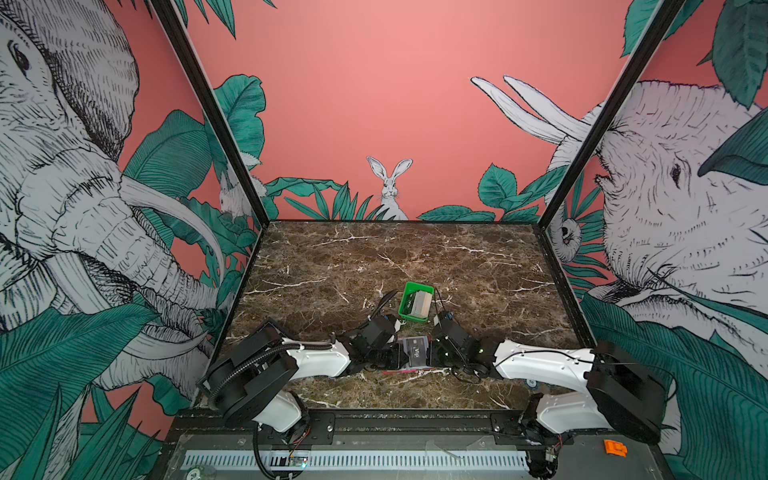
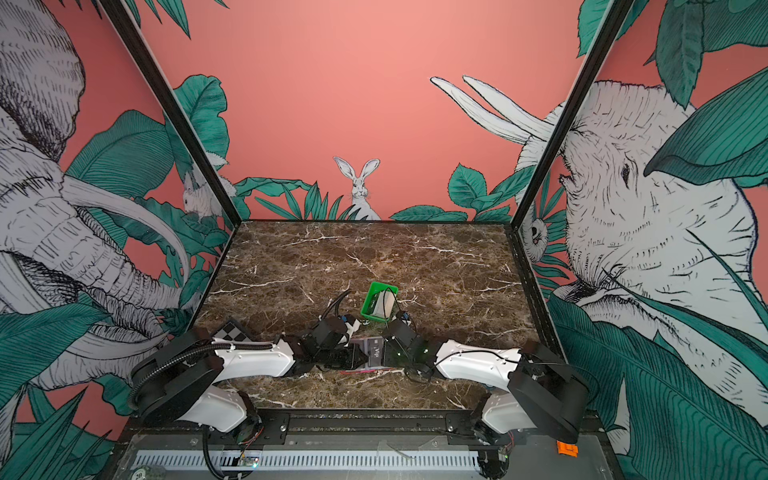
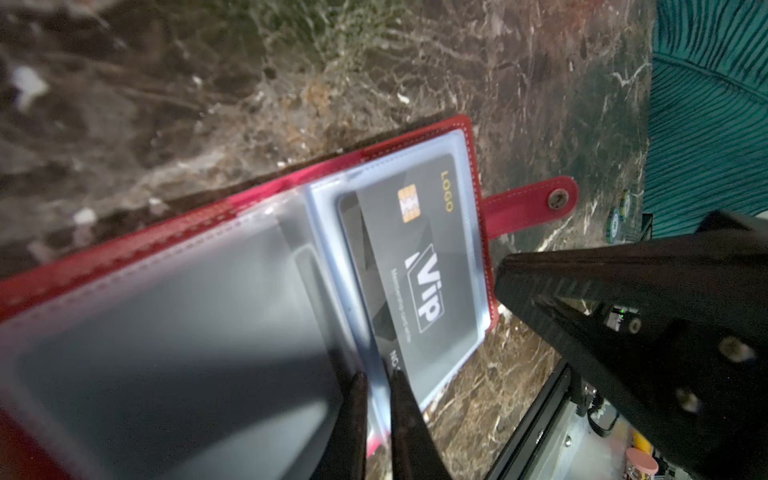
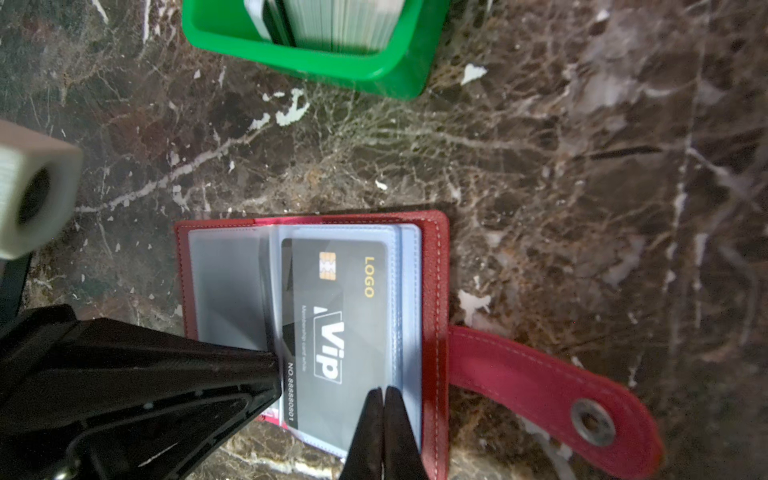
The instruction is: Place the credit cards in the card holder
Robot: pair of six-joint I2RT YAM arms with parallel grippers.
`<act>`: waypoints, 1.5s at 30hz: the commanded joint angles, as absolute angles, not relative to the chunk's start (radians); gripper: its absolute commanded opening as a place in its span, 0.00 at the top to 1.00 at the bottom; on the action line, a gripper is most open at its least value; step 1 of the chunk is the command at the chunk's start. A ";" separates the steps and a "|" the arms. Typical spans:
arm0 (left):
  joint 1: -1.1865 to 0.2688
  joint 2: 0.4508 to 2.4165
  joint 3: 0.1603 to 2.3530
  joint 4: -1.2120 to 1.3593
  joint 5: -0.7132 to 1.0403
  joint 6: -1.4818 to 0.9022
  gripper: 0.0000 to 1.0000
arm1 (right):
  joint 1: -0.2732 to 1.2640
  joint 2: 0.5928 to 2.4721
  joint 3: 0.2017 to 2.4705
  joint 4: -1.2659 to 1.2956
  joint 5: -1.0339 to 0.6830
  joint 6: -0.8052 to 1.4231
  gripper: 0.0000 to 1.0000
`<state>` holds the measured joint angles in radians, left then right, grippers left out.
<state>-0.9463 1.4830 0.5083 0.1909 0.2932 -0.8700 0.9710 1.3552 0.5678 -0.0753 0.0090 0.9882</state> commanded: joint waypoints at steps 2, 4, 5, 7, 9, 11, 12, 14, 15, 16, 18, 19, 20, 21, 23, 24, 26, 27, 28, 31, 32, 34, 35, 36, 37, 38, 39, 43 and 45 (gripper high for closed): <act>-0.963 1.519 0.536 0.060 0.253 -0.853 0.83 | 0.973 1.335 0.547 -0.069 0.034 0.997 0.96; -0.969 1.530 0.551 0.029 0.245 -0.850 0.83 | 0.974 1.334 0.545 -0.072 0.037 0.997 0.96; -0.972 1.537 0.557 0.016 0.240 -0.850 0.83 | 0.973 1.333 0.543 -0.072 0.037 0.999 0.96; -0.977 1.553 0.572 -0.013 0.235 -0.850 0.83 | 0.973 1.333 0.540 -0.074 0.035 1.001 0.96; -0.982 1.569 0.584 -0.038 0.228 -0.848 0.83 | 0.971 1.329 0.533 -0.067 0.035 1.004 0.96; -0.986 1.584 0.590 -0.052 0.226 -0.853 0.84 | 0.969 1.322 0.525 -0.053 0.027 1.006 0.96; -0.987 1.591 0.592 -0.056 0.226 -0.854 0.85 | 0.967 1.318 0.520 -0.044 0.022 1.007 0.96; -0.990 1.604 0.597 -0.063 0.226 -0.857 0.86 | 0.963 1.308 0.511 -0.027 0.008 1.007 0.95; -0.991 1.610 0.600 -0.066 0.225 -0.857 0.86 | 0.959 1.303 0.505 -0.015 0.001 1.006 0.94; -0.992 1.615 0.602 -0.069 0.227 -0.860 0.86 | 0.955 1.302 0.498 -0.001 -0.009 1.008 0.94; -0.995 1.625 0.605 -0.069 0.226 -0.863 0.87 | 0.947 1.295 0.479 0.031 -0.028 1.015 0.93; -0.996 1.628 0.607 -0.069 0.227 -0.864 0.87 | 0.945 1.292 0.471 0.044 -0.034 1.020 0.93; -0.997 1.632 0.606 -0.069 0.227 -0.866 0.87 | 0.940 1.286 0.460 0.057 -0.038 1.024 0.92; -0.998 1.635 0.607 -0.069 0.229 -0.868 0.88 | 0.939 1.281 0.452 0.065 -0.039 1.028 0.91; -1.000 1.640 0.609 -0.069 0.230 -0.869 0.88 | 0.936 1.268 0.442 0.072 -0.040 1.030 0.88; -1.001 1.643 0.610 -0.069 0.231 -0.870 0.88 | 0.934 1.263 0.440 0.073 -0.040 1.032 0.86; -1.002 1.649 0.612 -0.069 0.232 -0.871 0.88 | 0.933 1.252 0.434 0.071 -0.038 1.032 0.84; -1.002 1.653 0.613 -0.069 0.232 -0.873 0.88 | 0.932 1.245 0.436 0.058 -0.030 1.034 0.83; -1.003 1.655 0.612 -0.068 0.232 -0.874 0.89 | 0.931 1.241 0.437 0.045 -0.021 1.037 0.82; -1.005 1.660 0.612 -0.063 0.233 -0.877 0.89 | 0.932 1.222 0.434 0.016 0.002 1.041 0.78; -1.006 1.661 0.612 -0.062 0.233 -0.879 0.89 | 0.930 1.218 0.434 0.014 0.002 1.041 0.78; -1.007 1.665 0.612 -0.062 0.235 -0.880 0.89 | 0.929 1.218 0.431 0.021 -0.005 1.039 0.78; -1.008 1.667 0.613 -0.063 0.235 -0.879 0.89 | 0.928 1.221 0.428 0.034 -0.015 1.039 0.78; -1.008 1.670 0.614 -0.065 0.236 -0.880 0.89 | 0.928 1.224 0.428 0.041 -0.021 1.040 0.78; -1.008 1.673 0.614 -0.067 0.234 -0.882 0.89 | 0.927 1.225 0.428 0.041 -0.021 1.041 0.78; -1.009 1.674 0.614 -0.066 0.235 -0.882 0.89 | 0.927 1.227 0.428 0.040 -0.020 1.044 0.78; -1.009 1.675 0.613 -0.069 0.234 -0.885 0.89 | 0.927 1.227 0.429 0.033 -0.015 1.047 0.79; -1.010 1.678 0.611 -0.064 0.234 -0.888 0.90 | 0.927 1.209 0.428 0.009 0.007 1.050 0.77; -1.011 1.680 0.611 -0.063 0.235 -0.887 0.90 | 0.927 1.199 0.424 0.007 0.009 1.047 0.75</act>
<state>-0.9913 1.6005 0.6533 0.0795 0.2672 -0.8806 0.9325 1.2255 0.4328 0.0208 -0.0143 1.0451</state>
